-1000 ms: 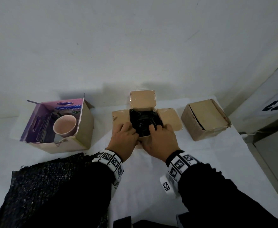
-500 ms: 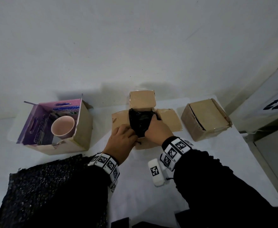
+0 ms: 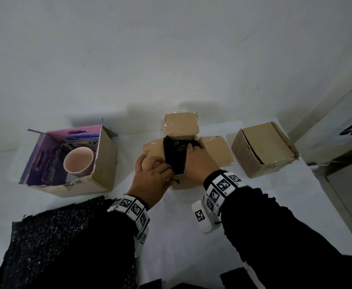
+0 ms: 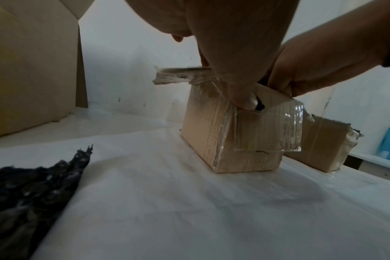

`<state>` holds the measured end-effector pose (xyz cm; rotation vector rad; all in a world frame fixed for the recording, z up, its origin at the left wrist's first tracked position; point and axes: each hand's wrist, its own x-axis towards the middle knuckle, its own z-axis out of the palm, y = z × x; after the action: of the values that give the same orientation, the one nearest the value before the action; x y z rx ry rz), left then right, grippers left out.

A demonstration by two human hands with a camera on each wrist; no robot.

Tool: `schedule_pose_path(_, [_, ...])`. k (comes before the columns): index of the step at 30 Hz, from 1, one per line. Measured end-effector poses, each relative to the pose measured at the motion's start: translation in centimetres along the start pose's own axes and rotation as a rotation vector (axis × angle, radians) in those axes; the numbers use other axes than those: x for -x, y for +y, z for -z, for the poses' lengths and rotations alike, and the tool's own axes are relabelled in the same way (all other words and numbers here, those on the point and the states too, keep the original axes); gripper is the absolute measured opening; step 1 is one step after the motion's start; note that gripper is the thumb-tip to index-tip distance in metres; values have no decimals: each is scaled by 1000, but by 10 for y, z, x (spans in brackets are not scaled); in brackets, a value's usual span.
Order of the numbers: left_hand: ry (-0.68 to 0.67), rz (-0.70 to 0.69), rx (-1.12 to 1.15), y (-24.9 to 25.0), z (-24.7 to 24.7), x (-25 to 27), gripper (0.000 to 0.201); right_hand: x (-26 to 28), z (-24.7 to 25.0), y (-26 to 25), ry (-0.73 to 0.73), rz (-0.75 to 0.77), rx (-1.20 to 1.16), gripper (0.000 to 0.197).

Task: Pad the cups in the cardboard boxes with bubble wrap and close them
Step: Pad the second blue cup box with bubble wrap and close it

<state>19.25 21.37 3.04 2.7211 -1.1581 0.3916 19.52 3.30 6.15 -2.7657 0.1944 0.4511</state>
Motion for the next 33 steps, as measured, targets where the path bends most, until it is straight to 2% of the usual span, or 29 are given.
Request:
schedule_pose_path(2, [-24, 8, -14, 0, 2, -2, 10, -5, 7, 1, -74, 41, 89, 55])
schedule_pose_path(3, [-42, 11, -22, -1, 2, -3, 11, -7, 14, 0, -82, 71, 122, 43])
schedule_pose_path(4, [-57, 12, -29, -2, 3, -4, 13, -9, 21, -1, -58, 105, 154, 29])
schedule_pose_path(6, [-79, 8, -36, -4, 3, -5, 14, -12, 32, -3, 120, 208, 204, 15])
schedule_pose_path(8, [-99, 3, -47, -5, 3, -5, 15, -20, 29, -3, 249, 385, 177, 29])
schedule_pose_path(9, [-107, 1, -55, -6, 3, -4, 17, -25, 25, -4, 225, 468, 131, 37])
schedule_pose_path(11, [-114, -1, -74, -7, 3, -2, 20, -34, 18, -2, 114, 542, 85, 43])
schedule_pose_path(15, [-75, -18, -46, -3, 0, 2, 27, -43, 4, 8, 103, 545, 194, 43])
schedule_pose_path(18, [-63, 34, -6, 7, 1, 0, 36, -48, -1, 13, 85, 535, 306, 40])
schedule_pose_path(21, [-80, 37, 15, 9, 3, -3, 30, -52, -1, 10, 51, 528, 398, 37])
schedule_pose_path(27, [-72, 54, 7, 13, 4, 5, 27, -52, -6, 9, 193, 658, 426, 34])
schedule_pose_path(33, [-100, 100, 6, 16, 7, 0, 24, -58, -3, 7, 78, 623, 417, 25])
